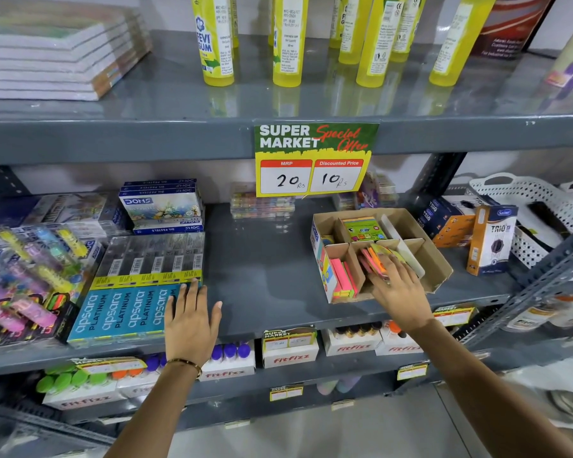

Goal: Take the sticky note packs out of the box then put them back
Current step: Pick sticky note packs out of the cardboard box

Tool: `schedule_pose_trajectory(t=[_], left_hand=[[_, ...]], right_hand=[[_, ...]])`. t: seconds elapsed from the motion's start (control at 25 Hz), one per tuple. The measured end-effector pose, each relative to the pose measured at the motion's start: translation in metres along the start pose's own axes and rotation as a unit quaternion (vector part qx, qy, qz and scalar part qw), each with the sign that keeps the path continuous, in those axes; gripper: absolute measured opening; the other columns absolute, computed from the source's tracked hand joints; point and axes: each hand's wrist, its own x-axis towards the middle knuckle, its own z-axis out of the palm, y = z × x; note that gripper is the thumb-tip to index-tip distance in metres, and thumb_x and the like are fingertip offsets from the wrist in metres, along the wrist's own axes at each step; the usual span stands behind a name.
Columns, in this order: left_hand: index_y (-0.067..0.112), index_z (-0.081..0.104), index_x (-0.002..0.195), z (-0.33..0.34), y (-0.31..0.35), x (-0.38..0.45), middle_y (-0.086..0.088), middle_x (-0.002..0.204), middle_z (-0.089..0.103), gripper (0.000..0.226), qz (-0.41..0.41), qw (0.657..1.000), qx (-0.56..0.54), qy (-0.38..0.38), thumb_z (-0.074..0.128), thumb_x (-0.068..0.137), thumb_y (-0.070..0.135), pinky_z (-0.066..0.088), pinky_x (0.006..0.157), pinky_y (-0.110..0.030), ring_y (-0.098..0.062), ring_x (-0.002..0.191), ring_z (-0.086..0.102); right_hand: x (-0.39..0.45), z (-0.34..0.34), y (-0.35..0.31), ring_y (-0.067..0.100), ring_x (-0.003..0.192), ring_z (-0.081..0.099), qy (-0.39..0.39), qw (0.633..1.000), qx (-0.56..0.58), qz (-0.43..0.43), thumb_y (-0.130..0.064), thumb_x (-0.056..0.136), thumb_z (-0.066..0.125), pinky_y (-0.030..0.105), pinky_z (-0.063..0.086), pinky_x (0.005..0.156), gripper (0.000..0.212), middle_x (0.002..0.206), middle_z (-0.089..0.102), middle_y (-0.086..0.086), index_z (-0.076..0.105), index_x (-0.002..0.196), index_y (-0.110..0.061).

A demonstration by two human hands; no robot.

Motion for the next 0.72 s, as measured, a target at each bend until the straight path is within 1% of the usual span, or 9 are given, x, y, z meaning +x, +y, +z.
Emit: schedule_pose_trajectory(t=[0.12,0.24,0.32,0.4,0.48,0.56,0.6,0.72], left_hand=[[-0.002,0.055,0.119,-0.0007,0.0004,-0.0002,-0.024,0.128,0.055,0.081,-0.002,1.0,-0.003,-0.003,0.001,0.092,0.052,0.036,0.1,-0.057,-0.041,0.12,0.048],[-0.002,0.055,0.119,-0.0005,0.0008,0.0,-0.024,0.127,0.055,0.084,-0.003,1.0,-0.005,-0.004,-0.001,0.092,0.054,0.036,0.099,-0.057,-0.041,0.12,0.049],[-0.002,0.055,0.119,-0.0005,0.0009,0.0001,-0.023,0.128,0.055,0.084,-0.004,1.0,-0.005,-0.003,-0.002,0.091,0.054,0.036,0.1,-0.057,-0.041,0.121,0.048],[-0.002,0.055,0.119,-0.0001,0.001,0.0001,-0.023,0.127,0.055,0.084,-0.004,1.0,-0.005,0.0,-0.002,0.092,0.054,0.037,0.099,-0.057,-0.041,0.12,0.048],[-0.002,0.055,0.118,-0.0005,0.001,0.0,-0.023,0.127,0.056,0.084,-0.005,1.0,-0.006,-0.001,-0.002,0.092,0.054,0.037,0.099,-0.057,-0.041,0.12,0.049],[-0.002,0.055,0.118,-0.0006,0.0007,0.0003,-0.023,0.127,0.055,0.084,-0.004,1.0,-0.007,-0.002,-0.002,0.092,0.054,0.037,0.099,-0.057,-0.041,0.12,0.048],[-0.002,0.055,0.118,-0.0005,0.0004,0.0004,-0.023,0.128,0.055,0.084,-0.004,1.0,-0.006,-0.001,-0.003,0.092,0.054,0.037,0.099,-0.057,-0.041,0.121,0.048],[-0.001,0.055,0.12,0.0002,0.0002,0.0007,-0.023,0.129,0.055,0.084,-0.005,1.0,-0.005,-0.002,-0.002,0.091,0.054,0.036,0.1,-0.056,-0.041,0.122,0.047]], right_hand=[[0.0001,-0.0019,0.0009,0.049,0.108,0.061,-0.024,1.0,0.005,0.008,-0.009,0.057,0.09,0.059,0.053,0.083,0.046,0.121,0.062,0.028,0.073,0.099,-0.009],[-0.0004,-0.0037,0.0003,0.052,0.113,0.056,-0.046,0.999,0.011,0.021,-0.008,0.059,0.09,0.061,0.051,0.085,0.045,0.127,0.058,0.03,0.072,0.1,-0.008],[0.0,-0.0049,-0.0008,0.05,0.114,0.056,-0.049,0.998,0.024,0.036,-0.008,0.063,0.086,0.06,0.051,0.086,0.038,0.128,0.057,0.03,0.072,0.099,-0.007],[-0.0002,-0.0061,-0.0012,0.049,0.114,0.057,-0.064,0.997,0.026,0.039,-0.011,0.064,0.083,0.058,0.051,0.087,0.037,0.128,0.057,0.029,0.071,0.098,-0.008],[0.0,-0.0054,0.0,0.05,0.112,0.058,-0.083,0.996,0.004,0.021,-0.01,0.057,0.089,0.059,0.052,0.085,0.046,0.126,0.058,0.03,0.071,0.099,-0.008],[0.0012,-0.0052,0.0022,0.051,0.11,0.059,-0.102,0.995,-0.004,0.006,-0.005,0.046,0.094,0.059,0.054,0.08,0.063,0.124,0.059,0.031,0.07,0.104,-0.009],[0.0019,-0.0062,0.0027,0.051,0.108,0.059,-0.106,0.994,0.001,0.005,-0.002,0.044,0.094,0.058,0.055,0.078,0.068,0.124,0.059,0.031,0.069,0.107,-0.009],[0.0037,-0.01,-0.0007,0.05,0.1,0.063,-0.069,0.996,0.037,0.035,0.007,0.05,0.089,0.055,0.057,0.074,0.079,0.12,0.061,0.031,0.061,0.122,-0.011]])
